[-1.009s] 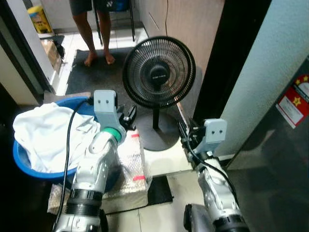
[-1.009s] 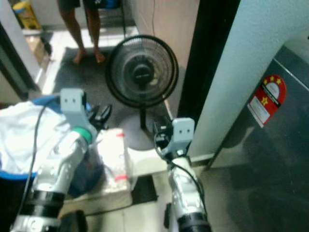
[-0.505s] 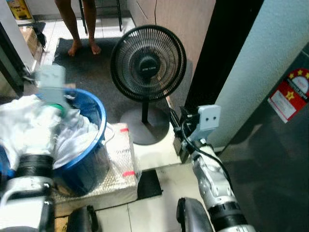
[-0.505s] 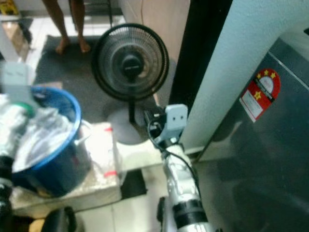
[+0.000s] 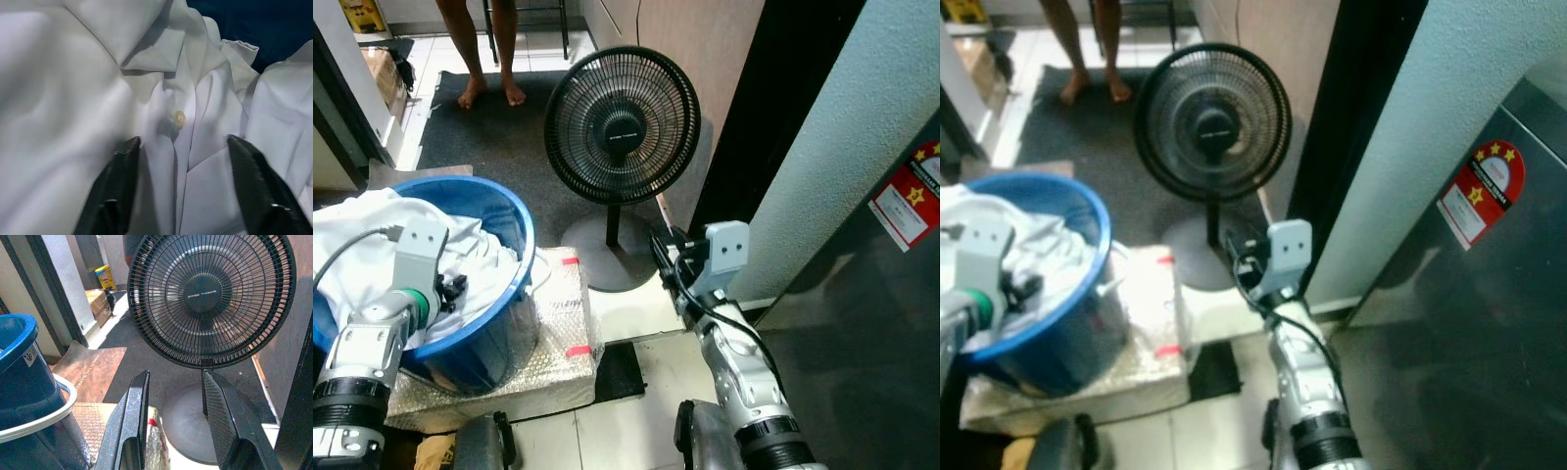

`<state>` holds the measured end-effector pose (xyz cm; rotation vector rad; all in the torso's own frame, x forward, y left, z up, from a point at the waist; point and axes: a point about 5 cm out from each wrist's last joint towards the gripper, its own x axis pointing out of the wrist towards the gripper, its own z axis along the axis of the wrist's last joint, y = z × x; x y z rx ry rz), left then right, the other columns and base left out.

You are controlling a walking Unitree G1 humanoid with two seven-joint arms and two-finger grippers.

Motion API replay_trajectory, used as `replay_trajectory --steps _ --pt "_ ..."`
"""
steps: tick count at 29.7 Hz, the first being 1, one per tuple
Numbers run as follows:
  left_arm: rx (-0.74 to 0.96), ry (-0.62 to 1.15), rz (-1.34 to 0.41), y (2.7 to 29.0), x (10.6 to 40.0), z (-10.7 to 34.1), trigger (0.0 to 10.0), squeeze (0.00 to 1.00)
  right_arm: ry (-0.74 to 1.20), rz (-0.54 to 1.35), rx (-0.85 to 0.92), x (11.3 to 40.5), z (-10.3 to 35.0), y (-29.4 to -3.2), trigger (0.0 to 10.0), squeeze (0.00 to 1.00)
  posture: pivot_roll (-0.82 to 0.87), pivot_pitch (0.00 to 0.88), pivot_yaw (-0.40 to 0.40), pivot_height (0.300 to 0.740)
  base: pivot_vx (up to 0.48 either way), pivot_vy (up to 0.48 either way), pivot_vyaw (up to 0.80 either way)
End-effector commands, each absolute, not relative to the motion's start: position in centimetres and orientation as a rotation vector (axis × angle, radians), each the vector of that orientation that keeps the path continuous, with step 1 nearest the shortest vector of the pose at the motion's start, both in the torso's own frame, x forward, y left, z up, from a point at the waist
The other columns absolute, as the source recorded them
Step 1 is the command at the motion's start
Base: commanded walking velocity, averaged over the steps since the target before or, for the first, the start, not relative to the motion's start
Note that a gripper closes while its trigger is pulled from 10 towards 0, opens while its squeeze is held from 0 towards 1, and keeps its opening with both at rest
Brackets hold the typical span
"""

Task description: Clothes washing

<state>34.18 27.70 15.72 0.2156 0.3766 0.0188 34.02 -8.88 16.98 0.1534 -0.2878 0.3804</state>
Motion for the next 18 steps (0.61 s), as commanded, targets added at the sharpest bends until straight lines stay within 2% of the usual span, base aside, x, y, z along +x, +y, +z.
replay_trajectory --steps 1,7,11,13,14,15,16,18 --pt "0.227 0.429 0.018 27.7 33.5 14.2 10.0 1.00 -0.273 0.373 0.149 33.9 16.6 -9.1 10.0 0.00 0.06 0.186 -0.018 0.415 0.000 0.000 0.00" --pt "0.237 0.433 0.042 28.5 32.6 14.5 10.0 1.00 -0.274 0.373 0.149 33.8 16.7 -9.1 10.0 0.00 0.05 0.187 -0.010 0.415 0.000 0.000 0.00" --pt "0.361 0.526 -0.008 28.8 29.9 13.0 10.0 1.00 -0.277 0.368 0.152 33.7 16.7 -9.1 10.0 0.00 0.06 0.190 -0.005 0.415 0.000 0.000 0.00" --pt "0.361 0.526 -0.008 28.8 29.9 13.0 10.0 1.00 -0.277 0.368 0.152 33.7 16.7 -9.1 10.0 0.00 0.06 0.190 -0.005 0.415 0.000 0.000 0.00" --pt "0.405 0.569 -0.016 28.8 28.9 11.8 10.0 0.36 -0.277 0.367 0.153 33.7 16.7 -9.1 10.0 0.00 0.06 0.190 -0.003 0.415 0.000 0.000 0.00" --pt "0.405 0.569 -0.016 28.8 28.9 11.8 10.0 0.36 -0.277 0.367 0.153 33.7 16.7 -9.1 10.0 0.00 0.06 0.190 -0.003 0.415 0.000 0.000 0.00" --pt "0.418 0.604 -0.024 28.6 28.2 10.7 10.0 0.00 -0.277 0.367 0.153 33.7 16.7 -9.1 10.0 0.00 0.06 0.191 -0.001 0.415 0.000 0.000 0.00" --pt "0.418 0.604 -0.024 28.6 28.2 10.7 10.0 0.00 -0.277 0.367 0.153 33.7 16.7 -9.1 10.0 0.00 0.06 0.191 -0.001 0.415 0.000 0.000 0.00"
